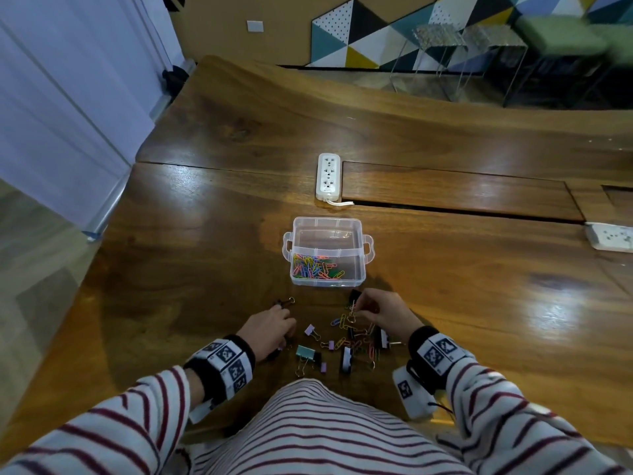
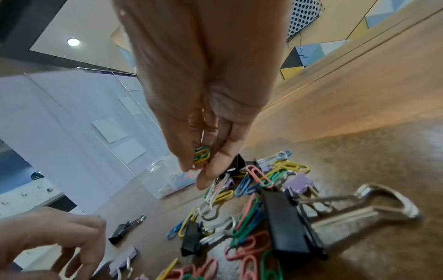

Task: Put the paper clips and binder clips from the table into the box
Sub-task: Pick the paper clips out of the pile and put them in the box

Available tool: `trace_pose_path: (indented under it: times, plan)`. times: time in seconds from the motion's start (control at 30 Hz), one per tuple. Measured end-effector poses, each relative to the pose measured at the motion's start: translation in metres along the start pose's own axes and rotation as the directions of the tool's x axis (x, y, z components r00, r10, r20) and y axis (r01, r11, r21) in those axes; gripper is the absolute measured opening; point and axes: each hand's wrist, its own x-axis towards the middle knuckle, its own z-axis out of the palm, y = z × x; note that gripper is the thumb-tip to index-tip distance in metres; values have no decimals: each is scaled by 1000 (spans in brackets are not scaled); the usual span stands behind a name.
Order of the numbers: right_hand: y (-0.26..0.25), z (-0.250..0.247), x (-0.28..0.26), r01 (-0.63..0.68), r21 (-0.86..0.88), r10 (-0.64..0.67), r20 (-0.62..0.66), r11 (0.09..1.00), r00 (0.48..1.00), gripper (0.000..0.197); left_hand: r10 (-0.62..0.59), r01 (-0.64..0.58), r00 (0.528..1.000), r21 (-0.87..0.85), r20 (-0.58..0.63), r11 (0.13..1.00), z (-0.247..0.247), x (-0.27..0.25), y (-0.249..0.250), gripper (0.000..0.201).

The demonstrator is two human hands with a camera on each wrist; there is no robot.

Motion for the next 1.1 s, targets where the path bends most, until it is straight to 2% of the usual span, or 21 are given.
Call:
trace_pose_path:
  times: [0.1,0.23,0.3,0.37,0.47,0.53,0.63,0.73,0.83,1.1]
  plan:
    - [-1,-2,2,-27,0,27,11,1000,1000,8,10,-11,1000,73,14,997,-1,2,4,21]
    - [-9,8,-1,51,-135,-44,57,989,997,7,20,-27,999,141,48,990,0,4,14,26]
    - [-15,16,0,123,-253,-107,74,960,991,6,10,-11,1000,83,12,996,-5,5,18,22]
    - [-21,21,2,157,-324,-143,65,933,988,9,-12,9,996,-27,-88,1000,-14,9,21,23]
    - [-21,19,7,102,-278,-111,-16,955,994,15,-34,-8,981,-215,-192,977,-28,24,32,27]
    - [-16,15,7,51,-242,-66,-55,969,996,20,-33,-21,983,-288,-182,958,-32,39,42,29]
    - [-6,8,0,-38,-251,27,-48,967,998,17,-43,1,992,-326,-120,945,-30,58,58,24]
    - [7,6,-11,-110,-241,103,-42,964,994,17,-86,60,993,-302,-74,951,-23,67,69,19]
    - [14,9,-19,-118,-251,102,-74,961,992,16,-95,71,991,-234,-94,970,-16,68,76,19]
    - [8,16,-15,-120,-199,106,-80,973,991,13,-106,95,989,-105,-104,990,-6,66,87,39]
